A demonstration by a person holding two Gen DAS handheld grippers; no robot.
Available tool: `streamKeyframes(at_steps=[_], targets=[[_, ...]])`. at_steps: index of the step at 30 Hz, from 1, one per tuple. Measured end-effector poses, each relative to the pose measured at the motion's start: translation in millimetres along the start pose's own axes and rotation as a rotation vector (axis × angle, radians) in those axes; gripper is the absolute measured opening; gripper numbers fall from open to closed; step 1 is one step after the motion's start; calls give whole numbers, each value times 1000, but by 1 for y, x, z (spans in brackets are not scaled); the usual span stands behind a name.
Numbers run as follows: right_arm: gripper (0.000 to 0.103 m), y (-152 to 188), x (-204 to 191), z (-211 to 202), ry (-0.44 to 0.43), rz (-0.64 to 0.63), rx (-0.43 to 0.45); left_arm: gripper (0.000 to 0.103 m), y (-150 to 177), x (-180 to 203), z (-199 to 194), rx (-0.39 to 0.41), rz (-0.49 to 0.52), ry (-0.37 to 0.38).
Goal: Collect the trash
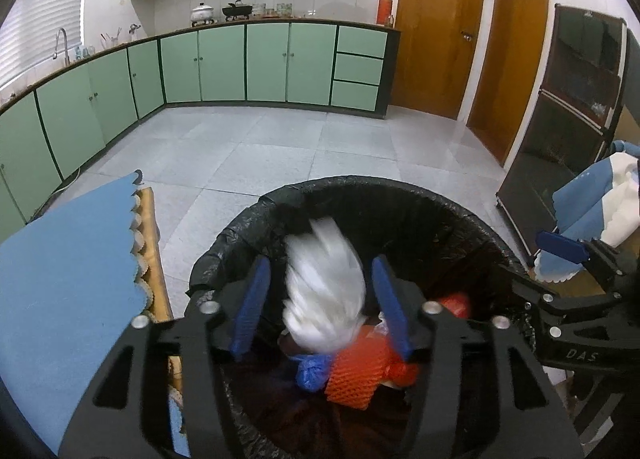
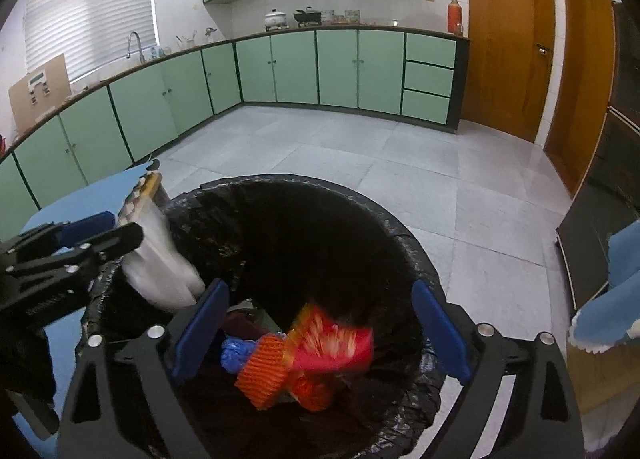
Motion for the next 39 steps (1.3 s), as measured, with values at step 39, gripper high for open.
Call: streamKeyframes(at_steps=[39], targets=[[97,-11,-92,-174,-127,-43,102,92,18,-36,-217,133,-104,-192]])
Point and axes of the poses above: each gripper's, at about its wrist camera, not at the fingertips, and z roughly the way its jaws point, x to its right, y to its underside, the point moved 7 cm from there along z, roughly the way its jaws point, and after that the axes turned 2 degrees about y, right-handed, at the moved point
